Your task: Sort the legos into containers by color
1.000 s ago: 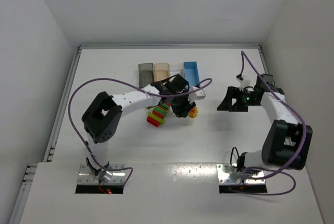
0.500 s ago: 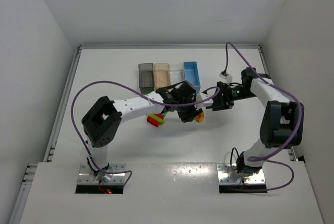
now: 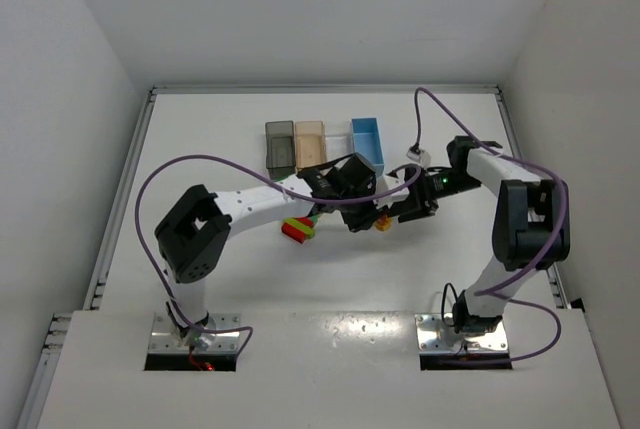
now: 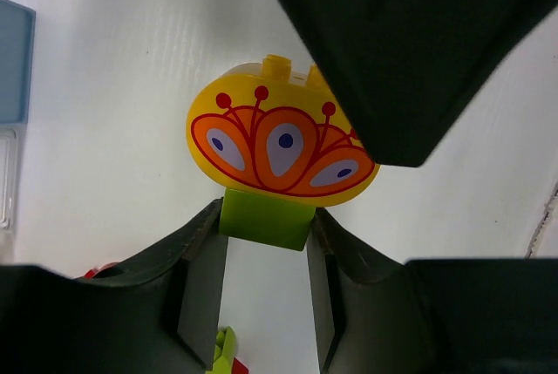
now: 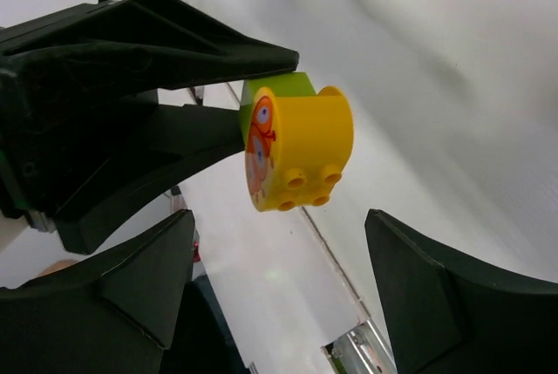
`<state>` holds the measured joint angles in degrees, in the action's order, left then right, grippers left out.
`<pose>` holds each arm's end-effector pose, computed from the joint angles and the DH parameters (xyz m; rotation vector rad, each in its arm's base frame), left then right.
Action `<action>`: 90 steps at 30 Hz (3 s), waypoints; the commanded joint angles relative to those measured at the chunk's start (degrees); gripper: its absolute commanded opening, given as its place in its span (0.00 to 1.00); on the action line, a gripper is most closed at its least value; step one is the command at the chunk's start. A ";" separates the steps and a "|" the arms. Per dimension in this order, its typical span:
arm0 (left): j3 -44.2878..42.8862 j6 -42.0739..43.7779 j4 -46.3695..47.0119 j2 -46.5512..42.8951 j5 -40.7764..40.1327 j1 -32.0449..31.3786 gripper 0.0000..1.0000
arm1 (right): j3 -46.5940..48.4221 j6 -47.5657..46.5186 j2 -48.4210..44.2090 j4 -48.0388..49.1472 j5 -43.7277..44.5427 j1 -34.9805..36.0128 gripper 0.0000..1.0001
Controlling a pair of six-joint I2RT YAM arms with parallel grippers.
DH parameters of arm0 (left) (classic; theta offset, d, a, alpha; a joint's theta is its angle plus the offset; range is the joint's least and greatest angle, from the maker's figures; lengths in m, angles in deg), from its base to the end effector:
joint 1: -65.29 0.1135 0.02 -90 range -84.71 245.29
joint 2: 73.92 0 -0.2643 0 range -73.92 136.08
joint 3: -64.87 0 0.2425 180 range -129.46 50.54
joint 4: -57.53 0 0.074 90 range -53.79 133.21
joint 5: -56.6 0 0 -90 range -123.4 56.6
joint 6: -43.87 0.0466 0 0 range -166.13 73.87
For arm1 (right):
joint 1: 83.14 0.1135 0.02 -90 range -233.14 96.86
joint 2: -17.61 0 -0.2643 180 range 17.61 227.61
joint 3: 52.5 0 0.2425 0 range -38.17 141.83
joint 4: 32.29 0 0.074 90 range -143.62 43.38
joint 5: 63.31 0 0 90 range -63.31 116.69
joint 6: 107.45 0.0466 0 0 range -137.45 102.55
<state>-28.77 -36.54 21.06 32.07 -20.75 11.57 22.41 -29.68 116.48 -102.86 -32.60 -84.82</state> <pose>0.2334 -0.3352 0.2258 1.3940 2.0636 -0.6067 0.2757 0.0320 0.1787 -0.1866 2.6786 1.5294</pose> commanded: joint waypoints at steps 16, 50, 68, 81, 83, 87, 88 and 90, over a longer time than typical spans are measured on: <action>-4.45 -1.59 2.73 -2.64 1.51 -0.43 0.25 | 7.71 -6.65 7.56 -4.55 -10.40 2.64 0.24; -9.28 -15.12 -0.08 -5.02 -2.63 32.00 0.12 | 50.43 19.88 21.62 23.19 17.53 8.78 0.00; -20.71 -15.74 -2.98 8.96 1.24 30.95 0.16 | 55.53 18.12 30.15 23.29 30.46 18.11 0.00; -22.29 -15.21 -3.51 12.04 0.01 29.37 0.25 | 54.91 17.06 32.26 22.15 29.06 18.72 0.15; -22.29 -15.21 -3.51 12.04 0.01 29.37 0.27 | 54.91 17.06 32.26 22.15 29.05 18.72 0.16; -22.29 -15.21 -3.51 12.04 -0.60 29.37 0.53 | 53.86 16.54 32.26 21.62 29.05 18.72 0.39; -22.29 -15.21 -3.51 12.04 -0.60 29.37 0.60 | 53.86 16.54 32.26 21.62 29.05 18.72 0.46; -22.29 -15.21 -3.51 12.04 -2.00 28.85 0.72 | 53.86 16.54 31.65 21.62 29.05 19.25 0.58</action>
<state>-48.72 -51.19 16.73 44.31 -21.34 41.30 75.30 -12.68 149.83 -81.77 -2.46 -66.24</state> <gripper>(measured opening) 0.691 0.558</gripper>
